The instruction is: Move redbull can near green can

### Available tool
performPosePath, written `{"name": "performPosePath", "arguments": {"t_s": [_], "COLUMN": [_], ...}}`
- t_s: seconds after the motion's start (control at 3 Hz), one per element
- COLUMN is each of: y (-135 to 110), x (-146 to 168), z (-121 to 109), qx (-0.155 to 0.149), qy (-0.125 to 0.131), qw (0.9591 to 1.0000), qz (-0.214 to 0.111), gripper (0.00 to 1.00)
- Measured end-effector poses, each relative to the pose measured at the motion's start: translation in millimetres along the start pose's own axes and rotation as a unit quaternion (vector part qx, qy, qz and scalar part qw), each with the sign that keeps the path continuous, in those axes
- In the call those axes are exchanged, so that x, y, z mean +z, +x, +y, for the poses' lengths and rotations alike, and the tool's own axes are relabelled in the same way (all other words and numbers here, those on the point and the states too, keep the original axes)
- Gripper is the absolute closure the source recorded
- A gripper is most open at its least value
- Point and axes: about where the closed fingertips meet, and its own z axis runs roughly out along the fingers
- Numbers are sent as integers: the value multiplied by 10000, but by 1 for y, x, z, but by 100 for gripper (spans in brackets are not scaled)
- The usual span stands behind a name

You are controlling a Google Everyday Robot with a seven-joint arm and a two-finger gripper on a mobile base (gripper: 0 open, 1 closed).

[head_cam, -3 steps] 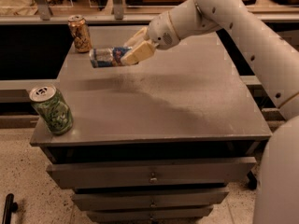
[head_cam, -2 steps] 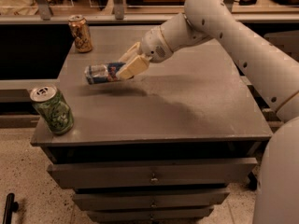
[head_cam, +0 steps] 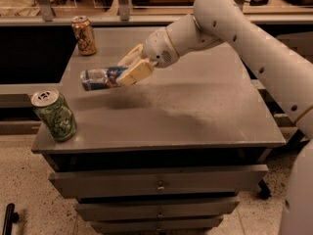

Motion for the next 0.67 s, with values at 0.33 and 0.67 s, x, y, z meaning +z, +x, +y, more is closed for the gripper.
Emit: {"name": "performPosePath", "arguments": {"t_s": [0.33, 0.67], "y": [-8, -4], "x": [7, 13], "z": [44, 70], "qx": [-258, -228], "qy": [-262, -405], "qw": [9993, 9989], "qz": [-55, 48], "gripper": [100, 83]}}
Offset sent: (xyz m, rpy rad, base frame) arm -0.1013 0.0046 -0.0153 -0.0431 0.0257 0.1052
